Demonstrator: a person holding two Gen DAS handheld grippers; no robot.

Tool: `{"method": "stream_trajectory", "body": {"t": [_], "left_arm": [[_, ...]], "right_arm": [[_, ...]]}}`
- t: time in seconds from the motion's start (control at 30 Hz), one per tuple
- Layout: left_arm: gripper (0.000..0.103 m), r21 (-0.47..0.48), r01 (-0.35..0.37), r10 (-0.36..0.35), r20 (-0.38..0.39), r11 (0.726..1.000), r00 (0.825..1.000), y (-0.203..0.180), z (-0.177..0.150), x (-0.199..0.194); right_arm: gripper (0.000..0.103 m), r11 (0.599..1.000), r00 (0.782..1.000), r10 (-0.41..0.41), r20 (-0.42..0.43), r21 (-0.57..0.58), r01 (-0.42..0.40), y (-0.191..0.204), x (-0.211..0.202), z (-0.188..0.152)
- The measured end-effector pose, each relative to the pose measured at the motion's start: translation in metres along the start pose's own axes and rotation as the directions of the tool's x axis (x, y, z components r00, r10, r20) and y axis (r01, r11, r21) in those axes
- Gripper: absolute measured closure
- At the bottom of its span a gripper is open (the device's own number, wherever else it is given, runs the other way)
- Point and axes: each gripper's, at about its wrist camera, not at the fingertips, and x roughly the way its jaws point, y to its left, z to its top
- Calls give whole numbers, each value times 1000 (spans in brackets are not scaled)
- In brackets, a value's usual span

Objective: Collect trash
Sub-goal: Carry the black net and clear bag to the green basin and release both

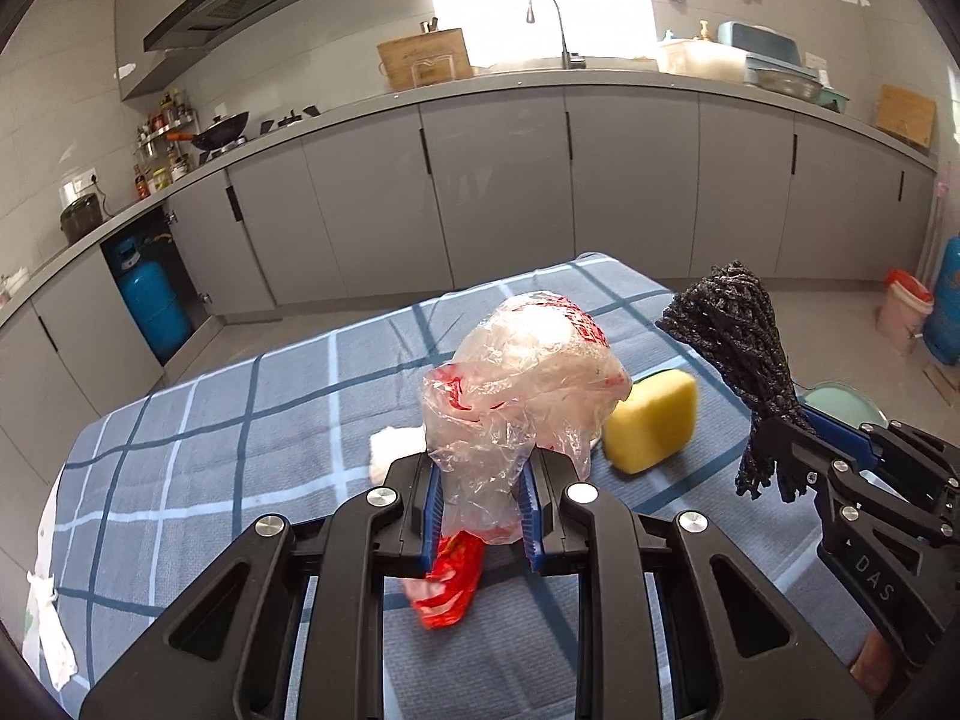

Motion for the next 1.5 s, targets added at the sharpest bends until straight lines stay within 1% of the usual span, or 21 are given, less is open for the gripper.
{"method": "stream_trajectory", "body": {"t": [0.47, 0.7, 0.9, 1.17, 1.5], "left_arm": [[81, 67, 65, -68, 39, 996, 997, -49, 22, -1], [81, 99, 117, -121, 36, 988, 992, -80, 32, 5], [81, 122, 148, -153, 34, 981, 988, -103, 39, 8], [81, 166, 195, -202, 20, 967, 979, -140, 43, 16], [81, 222, 260, -266, -4, 940, 964, -185, 42, 27]], "right_arm": [[81, 994, 996, -85, 36, 76, 82, -52, -21, 1], [81, 984, 990, -134, 41, 125, 127, -85, -28, 0], [81, 974, 986, -164, 42, 163, 155, -110, -32, -4], [81, 957, 978, -206, 30, 214, 195, -145, -37, -11], [81, 933, 966, -259, 18, 262, 246, -185, -45, -20]]}}
